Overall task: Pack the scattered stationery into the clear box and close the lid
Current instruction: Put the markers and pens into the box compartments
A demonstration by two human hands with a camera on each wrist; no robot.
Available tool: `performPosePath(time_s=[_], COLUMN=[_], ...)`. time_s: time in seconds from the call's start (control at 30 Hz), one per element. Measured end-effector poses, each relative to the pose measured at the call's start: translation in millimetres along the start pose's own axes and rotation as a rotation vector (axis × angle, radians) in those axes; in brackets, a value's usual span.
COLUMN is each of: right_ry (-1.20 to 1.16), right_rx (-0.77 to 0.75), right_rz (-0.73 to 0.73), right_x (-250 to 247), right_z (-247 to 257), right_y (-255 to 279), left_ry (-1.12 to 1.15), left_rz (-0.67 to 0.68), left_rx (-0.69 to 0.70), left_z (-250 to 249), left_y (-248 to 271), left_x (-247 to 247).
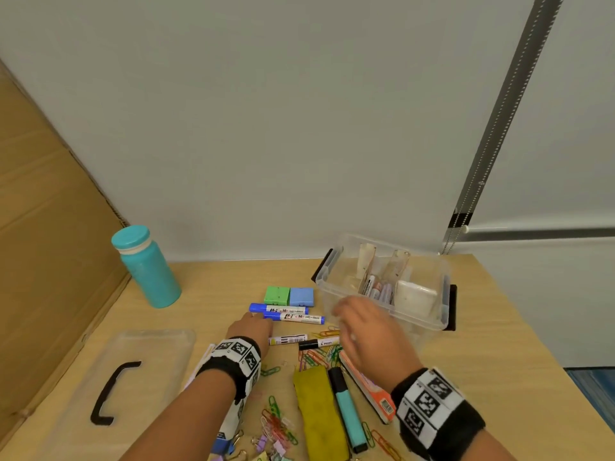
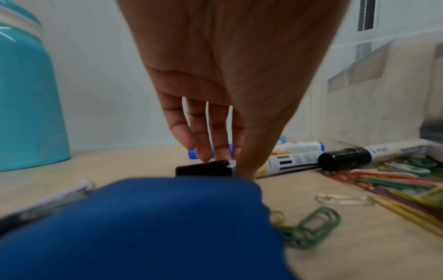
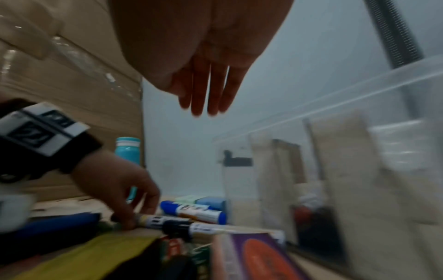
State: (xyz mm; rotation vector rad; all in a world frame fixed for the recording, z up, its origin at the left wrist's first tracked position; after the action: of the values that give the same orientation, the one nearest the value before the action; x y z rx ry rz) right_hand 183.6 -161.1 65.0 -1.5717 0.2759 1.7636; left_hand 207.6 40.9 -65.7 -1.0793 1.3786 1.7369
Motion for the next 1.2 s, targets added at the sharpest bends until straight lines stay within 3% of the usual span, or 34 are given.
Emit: performPosePath(time_s=[0.07, 0.2, 0.3, 0.4, 0.53, 0.7, 0.8, 0.9, 0.97, 1.07, 1.2], right_ry=[-0.009, 0.038, 0.12, 0.229, 0.246, -0.011, -0.253, -0.267, -0.243, -0.152, -0.035], right_rx=[-0.033, 0.149, 0.192, 0.166, 0.115, -0.009, 0.038, 0.07, 0.136, 0.265, 0.4], right_rz=[0.165, 0.55, 0.691, 0.741, 0.678, 0.322, 0.187, -0.162, -0.279, -0.207, 0.073], right_x=[32, 101, 128, 137, 129, 58, 9, -51, -70, -66, -19], right_z=[16, 2, -3, 0, 7, 31, 25, 1, -26, -64, -100], right_y=[-11, -22, -26, -31, -33, -22, -13, -4, 0, -10, -31], left_ry=[-0.022, -0.01, 0.03, 0.022, -0.014, -0.028, -0.032, -0.052, -0.07, -0.077, -0.045], left_rz=[-0.009, -0.176, -0.257, -0.226, -0.165, -0.139, -0.114, -0.091, -0.073, -0.018, 0.035], left_rx=[0.012, 0.092, 0.136, 0.157, 0.164, 0.177, 0.153, 0.121, 0.104, 0.067, 0.038], left_z=[-1, -5, -3, -5, -9, -11, -9, -8, -7, -2, 0], left_y=[-1, 2, -1, -11, -25, -32, -33, -32, -30, -25, -15], left_x=[-4, -29, -42, -40, -30, -24, -18, -15, -12, -6, -3])
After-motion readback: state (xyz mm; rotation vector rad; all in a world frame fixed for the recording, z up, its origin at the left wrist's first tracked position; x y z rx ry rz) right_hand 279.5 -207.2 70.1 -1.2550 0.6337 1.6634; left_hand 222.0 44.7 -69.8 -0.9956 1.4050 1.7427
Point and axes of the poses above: each hand's wrist, its own y-axis away from the middle knuckle, its own x-axis out of the palm, z = x × y, the point moved 10 cm from there along -y, towards the middle knuckle, and after that the axes turned 8 degrees about z, right-handed, at the moved point
